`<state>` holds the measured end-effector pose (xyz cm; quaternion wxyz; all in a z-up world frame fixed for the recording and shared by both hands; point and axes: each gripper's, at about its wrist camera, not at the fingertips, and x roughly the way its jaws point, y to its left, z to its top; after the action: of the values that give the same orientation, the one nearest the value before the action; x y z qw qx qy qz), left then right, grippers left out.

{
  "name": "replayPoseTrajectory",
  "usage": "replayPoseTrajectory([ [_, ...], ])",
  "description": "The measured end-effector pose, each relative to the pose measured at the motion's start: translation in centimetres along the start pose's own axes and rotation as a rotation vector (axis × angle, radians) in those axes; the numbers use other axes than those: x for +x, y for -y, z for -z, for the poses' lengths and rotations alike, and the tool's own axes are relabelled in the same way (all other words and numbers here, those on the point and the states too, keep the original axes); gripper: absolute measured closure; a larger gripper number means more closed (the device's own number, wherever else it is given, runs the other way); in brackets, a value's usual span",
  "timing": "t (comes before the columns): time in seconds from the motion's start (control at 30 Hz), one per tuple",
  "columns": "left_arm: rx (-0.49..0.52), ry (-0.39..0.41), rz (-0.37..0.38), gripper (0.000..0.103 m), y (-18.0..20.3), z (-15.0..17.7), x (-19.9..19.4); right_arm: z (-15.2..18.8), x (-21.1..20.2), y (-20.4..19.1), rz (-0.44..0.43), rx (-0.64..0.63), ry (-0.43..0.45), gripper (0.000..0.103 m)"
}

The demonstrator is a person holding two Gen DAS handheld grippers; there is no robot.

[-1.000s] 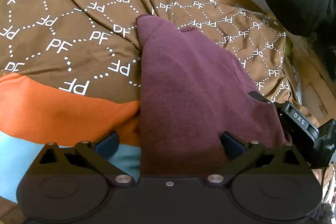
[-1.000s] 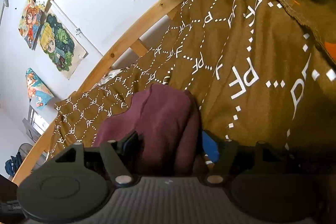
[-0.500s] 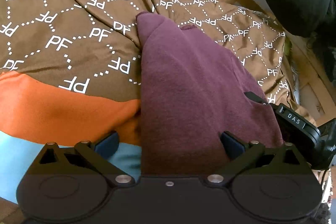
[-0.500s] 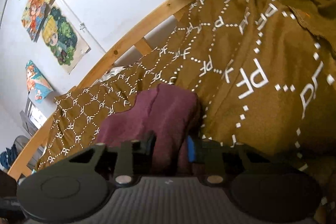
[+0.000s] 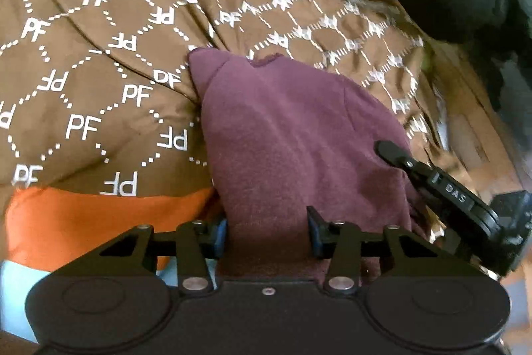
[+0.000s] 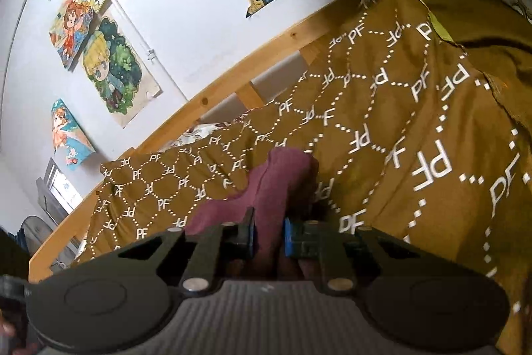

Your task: Fold small clothes

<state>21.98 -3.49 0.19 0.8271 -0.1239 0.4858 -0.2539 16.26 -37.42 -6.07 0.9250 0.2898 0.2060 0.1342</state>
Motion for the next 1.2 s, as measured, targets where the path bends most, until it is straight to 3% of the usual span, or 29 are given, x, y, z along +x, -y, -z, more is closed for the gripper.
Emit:
replayPoseTrajectory([
  [0.07,0.011,-0.059,0.027,0.056,-1.1,-0.6,-0.8,0.5,-0.5,-0.6,-0.022,0.089,-0.015,0.085],
  [0.13,0.017,-0.065,0.016,0.055,-2.5,-0.4,-1.8,1.4,-1.1,-1.5,-0.03,0.143,-0.025,0.085],
  [0.27,0.02,-0.054,0.021,0.055,-4.6,1.1,-3.2,3.3,-2.0,-3.0,-0.022,0.16,-0.064,0.085],
  [0.37,0.028,-0.044,0.011,0.054,-5.8,2.5,-2.8,4.4,-1.7,-3.6,0.022,0.095,-0.099,0.082],
  [0.53,-0.011,0.018,-0.016,0.035,-7.5,4.3,-2.1,5.0,-0.6,-2.5,0.018,0.099,-0.107,0.057],
  [0.6,-0.019,0.037,-0.024,0.026,-7.7,4.7,-2.2,4.8,-0.3,-1.9,-0.008,0.11,-0.104,0.036],
  [0.67,-0.036,0.051,-0.041,0.012,-7.8,5.1,-2.2,4.7,0.1,-1.1,-0.046,0.132,-0.096,0.024],
  [0.9,-0.133,0.092,-0.023,0.006,-8.7,6.4,-2.1,3.6,3.1,0.9,-0.121,0.198,-0.101,0.008],
  [1.03,-0.108,0.096,-0.026,0.009,-8.4,6.4,-2.1,2.7,6.3,1.1,-0.103,0.191,-0.175,0.009],
  [1.13,-0.117,0.098,0.001,0.022,-8.6,6.3,-2.1,2.1,8.0,0.7,-0.082,0.173,-0.224,0.031],
  [1.17,-0.116,0.1,0.014,0.032,-8.5,6.2,-2.1,1.9,8.3,0.2,-0.042,0.14,-0.235,0.047],
  [1.2,-0.111,0.101,0.028,0.038,-8.4,6.2,-2.2,1.9,8.3,-0.5,-0.018,0.105,-0.232,0.056],
])
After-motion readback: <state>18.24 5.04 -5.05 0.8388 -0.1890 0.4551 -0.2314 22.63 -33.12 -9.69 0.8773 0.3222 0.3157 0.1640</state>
